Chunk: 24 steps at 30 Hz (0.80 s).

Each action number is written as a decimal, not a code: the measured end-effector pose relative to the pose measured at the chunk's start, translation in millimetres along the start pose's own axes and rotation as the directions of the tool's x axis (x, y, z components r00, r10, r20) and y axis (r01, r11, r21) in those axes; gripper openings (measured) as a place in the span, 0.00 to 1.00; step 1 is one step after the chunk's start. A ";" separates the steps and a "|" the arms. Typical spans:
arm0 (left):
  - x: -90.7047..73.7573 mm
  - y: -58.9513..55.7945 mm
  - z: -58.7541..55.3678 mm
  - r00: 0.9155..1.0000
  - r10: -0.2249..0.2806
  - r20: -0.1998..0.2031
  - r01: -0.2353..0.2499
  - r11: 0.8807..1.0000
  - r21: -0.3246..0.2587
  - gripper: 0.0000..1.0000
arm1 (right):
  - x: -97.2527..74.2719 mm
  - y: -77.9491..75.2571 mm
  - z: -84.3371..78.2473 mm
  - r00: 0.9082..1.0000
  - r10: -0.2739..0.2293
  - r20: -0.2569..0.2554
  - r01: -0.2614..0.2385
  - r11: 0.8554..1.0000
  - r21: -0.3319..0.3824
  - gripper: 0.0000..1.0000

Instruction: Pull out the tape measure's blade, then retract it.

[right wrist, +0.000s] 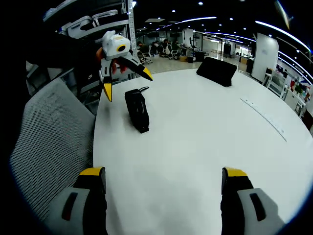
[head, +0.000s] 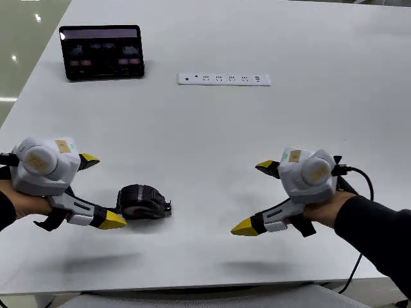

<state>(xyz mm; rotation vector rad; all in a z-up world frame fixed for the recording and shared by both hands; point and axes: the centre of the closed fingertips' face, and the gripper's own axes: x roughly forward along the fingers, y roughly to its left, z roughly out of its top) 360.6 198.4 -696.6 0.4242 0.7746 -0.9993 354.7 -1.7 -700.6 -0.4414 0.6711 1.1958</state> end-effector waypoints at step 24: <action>41.0 -27.4 -2.2 0.960 -0.152 -0.234 0.213 0.942 0.259 0.34 | 93.6 27.9 45.5 0.985 0.157 -0.070 -0.167 0.967 -0.194 0.61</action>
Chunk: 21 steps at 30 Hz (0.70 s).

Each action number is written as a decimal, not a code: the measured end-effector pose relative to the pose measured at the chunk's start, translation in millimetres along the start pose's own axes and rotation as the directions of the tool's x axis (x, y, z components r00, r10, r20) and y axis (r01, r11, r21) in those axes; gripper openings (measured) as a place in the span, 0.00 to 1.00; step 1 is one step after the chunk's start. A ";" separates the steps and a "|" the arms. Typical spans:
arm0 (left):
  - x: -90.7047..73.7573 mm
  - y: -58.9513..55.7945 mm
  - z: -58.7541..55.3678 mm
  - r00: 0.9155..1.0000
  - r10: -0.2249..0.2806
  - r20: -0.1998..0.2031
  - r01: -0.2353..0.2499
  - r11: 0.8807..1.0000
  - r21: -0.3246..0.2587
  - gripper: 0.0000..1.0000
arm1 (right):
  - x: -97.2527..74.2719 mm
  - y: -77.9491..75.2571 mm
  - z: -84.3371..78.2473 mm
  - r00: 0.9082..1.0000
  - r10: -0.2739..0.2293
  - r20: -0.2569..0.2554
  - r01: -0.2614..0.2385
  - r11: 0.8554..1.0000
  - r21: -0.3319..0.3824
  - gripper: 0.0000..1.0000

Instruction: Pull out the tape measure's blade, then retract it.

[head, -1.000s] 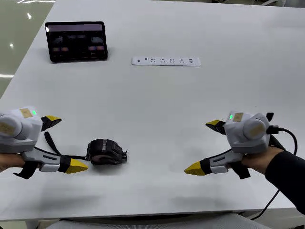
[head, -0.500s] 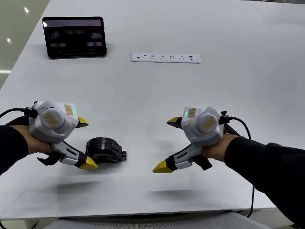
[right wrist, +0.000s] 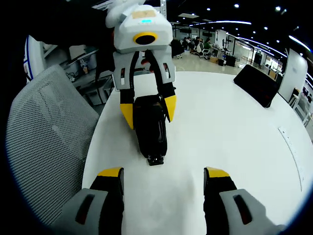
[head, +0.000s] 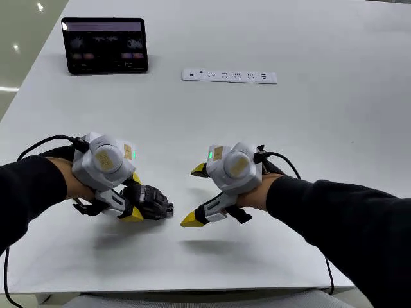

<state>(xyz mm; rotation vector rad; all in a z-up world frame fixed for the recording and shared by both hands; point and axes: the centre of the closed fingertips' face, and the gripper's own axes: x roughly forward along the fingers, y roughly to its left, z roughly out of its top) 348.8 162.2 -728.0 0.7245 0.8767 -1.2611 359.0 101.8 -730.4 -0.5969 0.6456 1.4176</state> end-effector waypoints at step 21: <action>-0.7 2.8 -1.5 1.000 0.023 0.013 -0.022 0.999 -0.028 0.33 | 38.1 11.2 -0.7 0.996 0.073 -0.044 -0.076 0.994 -0.084 0.17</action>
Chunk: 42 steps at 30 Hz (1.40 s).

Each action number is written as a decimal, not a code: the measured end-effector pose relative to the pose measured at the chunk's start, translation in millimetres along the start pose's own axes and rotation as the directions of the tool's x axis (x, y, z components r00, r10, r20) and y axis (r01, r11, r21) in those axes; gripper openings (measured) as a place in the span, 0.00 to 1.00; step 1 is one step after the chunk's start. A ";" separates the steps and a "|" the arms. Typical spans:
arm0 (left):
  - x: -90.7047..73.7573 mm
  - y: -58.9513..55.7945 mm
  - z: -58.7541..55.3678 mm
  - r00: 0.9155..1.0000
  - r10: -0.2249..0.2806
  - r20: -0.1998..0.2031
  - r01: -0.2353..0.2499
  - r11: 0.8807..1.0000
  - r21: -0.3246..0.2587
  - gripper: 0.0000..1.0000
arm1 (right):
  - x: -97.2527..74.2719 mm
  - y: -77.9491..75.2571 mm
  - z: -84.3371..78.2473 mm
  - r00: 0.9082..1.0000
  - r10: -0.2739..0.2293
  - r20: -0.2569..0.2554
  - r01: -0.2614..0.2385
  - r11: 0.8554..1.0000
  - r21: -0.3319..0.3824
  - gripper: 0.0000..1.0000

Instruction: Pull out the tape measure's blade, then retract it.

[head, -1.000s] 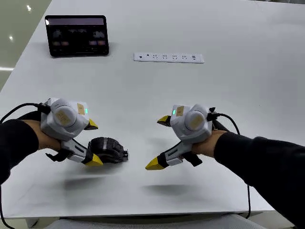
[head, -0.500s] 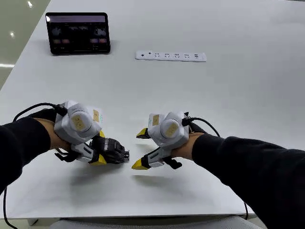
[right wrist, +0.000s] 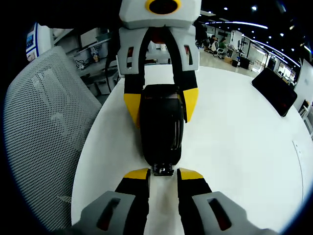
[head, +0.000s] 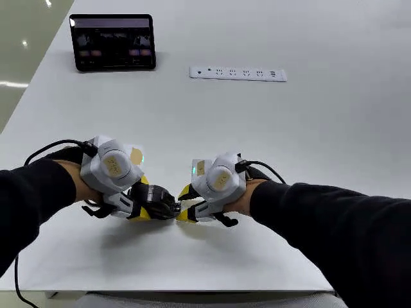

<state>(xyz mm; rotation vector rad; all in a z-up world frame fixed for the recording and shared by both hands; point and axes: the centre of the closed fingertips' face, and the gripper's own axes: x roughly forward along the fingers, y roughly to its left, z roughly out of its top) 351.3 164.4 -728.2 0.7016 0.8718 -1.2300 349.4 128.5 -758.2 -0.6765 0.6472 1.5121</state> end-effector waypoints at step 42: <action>0.4 -0.6 0.6 1.000 0.009 -0.009 -0.009 1.000 -0.017 0.33 | -2.2 0.6 -5.6 0.999 0.035 -0.012 -0.035 0.999 0.029 0.12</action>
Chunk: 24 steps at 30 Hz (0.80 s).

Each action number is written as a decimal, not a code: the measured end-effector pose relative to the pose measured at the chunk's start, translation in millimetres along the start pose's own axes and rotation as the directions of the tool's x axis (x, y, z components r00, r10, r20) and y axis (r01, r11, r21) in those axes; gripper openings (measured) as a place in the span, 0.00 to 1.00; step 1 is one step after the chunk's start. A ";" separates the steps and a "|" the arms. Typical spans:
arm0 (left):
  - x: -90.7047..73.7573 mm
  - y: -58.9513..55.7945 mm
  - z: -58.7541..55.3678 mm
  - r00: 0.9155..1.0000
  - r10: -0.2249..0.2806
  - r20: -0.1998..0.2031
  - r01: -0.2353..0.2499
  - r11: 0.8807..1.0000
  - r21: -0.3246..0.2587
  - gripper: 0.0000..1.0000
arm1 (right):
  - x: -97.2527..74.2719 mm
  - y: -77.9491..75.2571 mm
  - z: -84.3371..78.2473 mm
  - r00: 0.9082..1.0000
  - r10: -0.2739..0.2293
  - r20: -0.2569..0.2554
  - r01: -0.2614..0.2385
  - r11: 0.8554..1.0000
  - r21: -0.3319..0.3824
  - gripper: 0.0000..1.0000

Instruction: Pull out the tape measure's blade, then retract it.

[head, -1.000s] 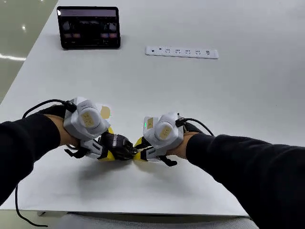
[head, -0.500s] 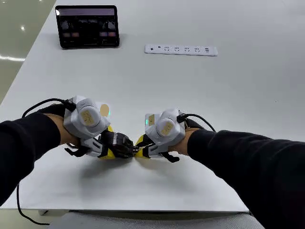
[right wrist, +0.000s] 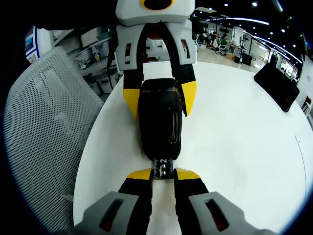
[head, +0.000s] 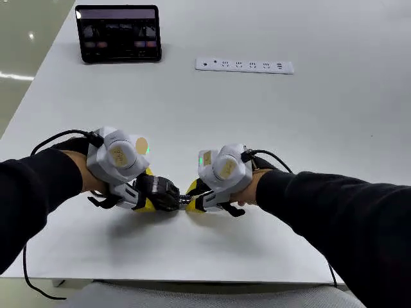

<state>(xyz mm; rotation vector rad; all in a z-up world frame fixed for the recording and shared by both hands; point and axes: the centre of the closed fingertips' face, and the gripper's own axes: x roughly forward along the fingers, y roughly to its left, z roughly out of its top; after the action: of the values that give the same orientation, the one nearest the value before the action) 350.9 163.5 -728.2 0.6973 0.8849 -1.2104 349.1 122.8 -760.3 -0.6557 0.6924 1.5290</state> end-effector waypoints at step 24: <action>-1.7 -0.3 -0.9 1.000 0.011 0.007 -0.011 1.000 -0.022 0.33 | -2.5 -2.5 0.9 0.999 -0.019 0.030 0.018 1.000 0.012 0.10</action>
<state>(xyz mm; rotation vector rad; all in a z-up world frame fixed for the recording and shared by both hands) 350.2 165.0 -727.1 0.6789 0.8861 -1.1913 351.7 122.0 -758.0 -0.6275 0.6700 1.5139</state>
